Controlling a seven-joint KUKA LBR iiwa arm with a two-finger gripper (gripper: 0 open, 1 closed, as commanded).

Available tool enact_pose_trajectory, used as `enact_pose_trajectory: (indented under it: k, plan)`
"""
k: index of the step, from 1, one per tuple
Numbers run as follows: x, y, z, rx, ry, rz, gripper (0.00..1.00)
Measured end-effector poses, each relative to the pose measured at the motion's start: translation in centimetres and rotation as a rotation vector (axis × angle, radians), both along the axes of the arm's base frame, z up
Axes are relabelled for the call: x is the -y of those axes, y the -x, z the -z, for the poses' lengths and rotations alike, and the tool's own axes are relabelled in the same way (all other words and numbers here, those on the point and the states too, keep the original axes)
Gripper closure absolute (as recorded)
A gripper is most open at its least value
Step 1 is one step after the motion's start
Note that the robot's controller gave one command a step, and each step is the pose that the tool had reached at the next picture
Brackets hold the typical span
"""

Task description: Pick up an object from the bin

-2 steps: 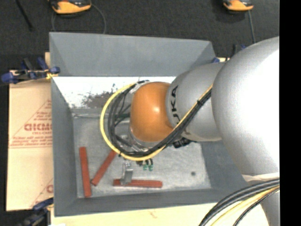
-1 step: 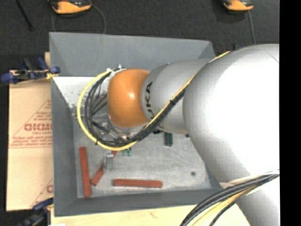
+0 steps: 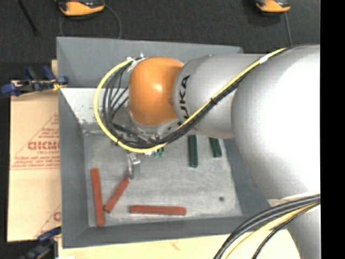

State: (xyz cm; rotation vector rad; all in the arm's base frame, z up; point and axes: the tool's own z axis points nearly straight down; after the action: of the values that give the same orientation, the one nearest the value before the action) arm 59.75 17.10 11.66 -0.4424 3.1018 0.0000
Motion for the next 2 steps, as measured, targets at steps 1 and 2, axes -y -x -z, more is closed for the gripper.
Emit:
enact_pose_trajectory:
  k: [1, 2]
  plan:
    - [1.62, 5.38, 4.23, -0.014, 0.002, 0.021, 0.00]
    - [1.54, 5.05, 3.94, -0.006, 0.000, 0.021, 1.00]
